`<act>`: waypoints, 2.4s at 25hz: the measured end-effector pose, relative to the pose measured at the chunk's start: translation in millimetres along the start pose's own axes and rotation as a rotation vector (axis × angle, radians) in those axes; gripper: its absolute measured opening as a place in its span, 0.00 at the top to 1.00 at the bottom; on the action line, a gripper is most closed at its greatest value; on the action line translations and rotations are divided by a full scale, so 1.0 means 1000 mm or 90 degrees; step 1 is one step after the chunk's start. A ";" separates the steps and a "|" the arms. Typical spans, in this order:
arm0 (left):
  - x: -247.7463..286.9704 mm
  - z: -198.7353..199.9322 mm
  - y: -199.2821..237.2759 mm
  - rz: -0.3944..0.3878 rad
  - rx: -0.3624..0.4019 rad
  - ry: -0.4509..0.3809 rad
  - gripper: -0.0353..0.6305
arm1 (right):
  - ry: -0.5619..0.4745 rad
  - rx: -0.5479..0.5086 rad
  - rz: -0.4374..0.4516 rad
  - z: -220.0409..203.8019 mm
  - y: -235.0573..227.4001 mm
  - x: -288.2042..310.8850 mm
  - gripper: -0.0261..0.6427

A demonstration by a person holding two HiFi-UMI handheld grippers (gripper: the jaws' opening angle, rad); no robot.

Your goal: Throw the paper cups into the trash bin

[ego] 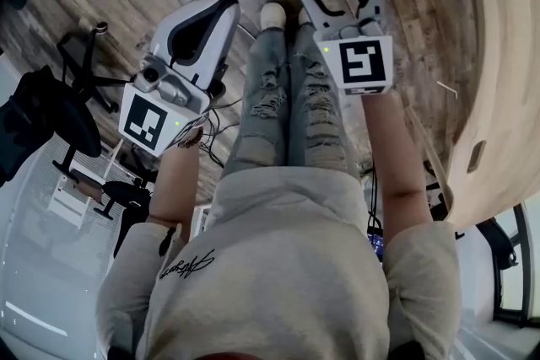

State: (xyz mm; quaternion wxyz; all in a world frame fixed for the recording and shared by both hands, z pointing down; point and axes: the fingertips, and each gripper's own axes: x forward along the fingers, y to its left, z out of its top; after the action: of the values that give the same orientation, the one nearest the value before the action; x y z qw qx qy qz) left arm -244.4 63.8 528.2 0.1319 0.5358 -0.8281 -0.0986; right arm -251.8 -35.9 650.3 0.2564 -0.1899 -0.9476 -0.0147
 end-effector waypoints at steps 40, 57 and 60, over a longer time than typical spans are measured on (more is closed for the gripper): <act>0.013 -0.089 0.017 -0.035 -0.028 0.018 0.94 | 0.165 0.029 -0.016 -0.195 -0.012 0.083 0.55; 0.030 -0.095 0.015 -0.050 -0.052 0.009 0.94 | 0.299 0.089 -0.046 -0.268 -0.028 0.108 0.55; 0.031 -0.098 0.014 -0.051 -0.045 0.014 0.94 | 0.324 0.093 -0.047 -0.282 -0.027 0.111 0.55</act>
State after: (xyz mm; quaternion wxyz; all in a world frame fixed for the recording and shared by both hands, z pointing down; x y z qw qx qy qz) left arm -237.1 39.1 628.2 0.1558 0.5645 -0.8007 -0.1266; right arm -214.3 -57.0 951.8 0.4984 -0.1267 -0.8576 -0.0030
